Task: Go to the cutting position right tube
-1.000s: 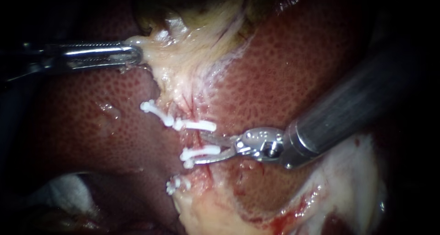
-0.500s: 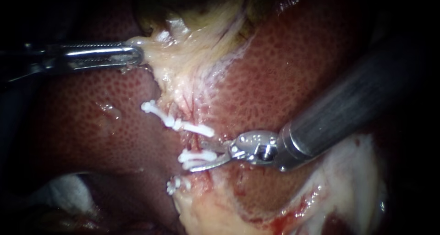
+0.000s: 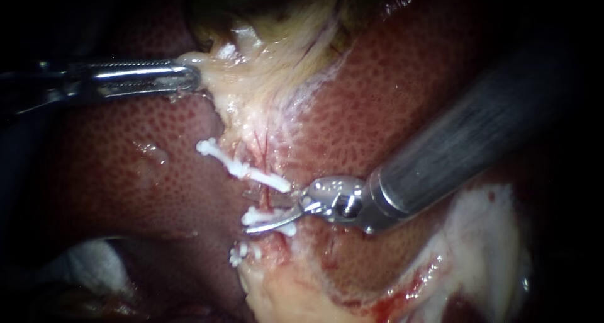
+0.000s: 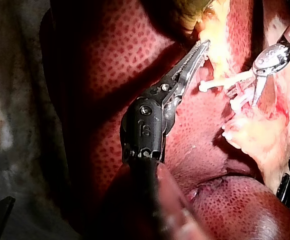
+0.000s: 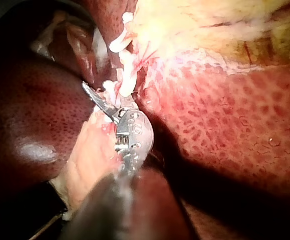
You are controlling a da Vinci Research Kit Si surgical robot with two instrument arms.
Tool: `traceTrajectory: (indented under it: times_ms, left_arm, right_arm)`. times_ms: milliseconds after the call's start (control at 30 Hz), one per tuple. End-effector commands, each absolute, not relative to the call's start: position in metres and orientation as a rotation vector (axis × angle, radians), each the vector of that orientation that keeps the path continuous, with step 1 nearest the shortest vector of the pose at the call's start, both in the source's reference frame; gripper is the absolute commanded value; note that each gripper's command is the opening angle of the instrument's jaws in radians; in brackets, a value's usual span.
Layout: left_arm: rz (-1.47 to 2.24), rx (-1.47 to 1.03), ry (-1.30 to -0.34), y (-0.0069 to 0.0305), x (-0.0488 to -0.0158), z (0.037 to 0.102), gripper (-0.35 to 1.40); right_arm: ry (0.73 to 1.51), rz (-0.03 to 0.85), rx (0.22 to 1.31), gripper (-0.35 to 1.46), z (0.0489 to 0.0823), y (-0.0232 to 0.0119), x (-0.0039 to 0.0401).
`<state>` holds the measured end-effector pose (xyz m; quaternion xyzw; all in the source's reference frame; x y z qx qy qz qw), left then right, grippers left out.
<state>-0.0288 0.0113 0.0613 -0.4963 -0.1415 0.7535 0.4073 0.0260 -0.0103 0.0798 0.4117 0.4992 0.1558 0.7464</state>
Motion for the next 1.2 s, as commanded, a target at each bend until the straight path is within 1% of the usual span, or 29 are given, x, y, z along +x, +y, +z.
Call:
traceTrajectory:
  times_ms: [33, 200, 300, 533, 867, 900, 1200]
  left_arm:
    - [1.900, -1.252, -0.358, 0.0113, -0.0288, 0.0613, -0.35]
    - [1.900, -1.252, -0.357, 0.0112, -0.0288, 0.0613, -0.35]
    - [1.900, -1.252, -0.357, 0.0112, -0.0289, 0.0613, -0.35]
    - [1.901, -1.255, -0.361, 0.0111, -0.0290, 0.0614, -0.35]
    - [1.901, -1.255, -0.361, 0.0111, -0.0290, 0.0614, -0.35]
    - [1.901, -1.255, -0.361, 0.0111, -0.0290, 0.0614, -0.35]
    - [1.901, -1.255, -0.361, 0.0110, -0.0290, 0.0614, -0.35]
  right_arm:
    - [1.098, 0.345, 0.901, 1.23, 0.0798, -0.0103, 0.0261]
    - [1.109, 0.378, 0.897, 1.21, 0.0801, -0.0100, 0.0270]
    - [1.107, 0.384, 0.899, 1.18, 0.0802, -0.0099, 0.0273]
    - [1.110, 0.399, 0.882, 1.18, 0.0805, -0.0096, 0.0279]
    - [1.109, 0.402, 0.878, 1.18, 0.0808, -0.0094, 0.0279]
    - [1.109, 0.402, 0.878, 1.08, 0.0808, -0.0094, 0.0279]
    - [1.109, 0.401, 0.879, 1.08, 0.0808, -0.0094, 0.0278]
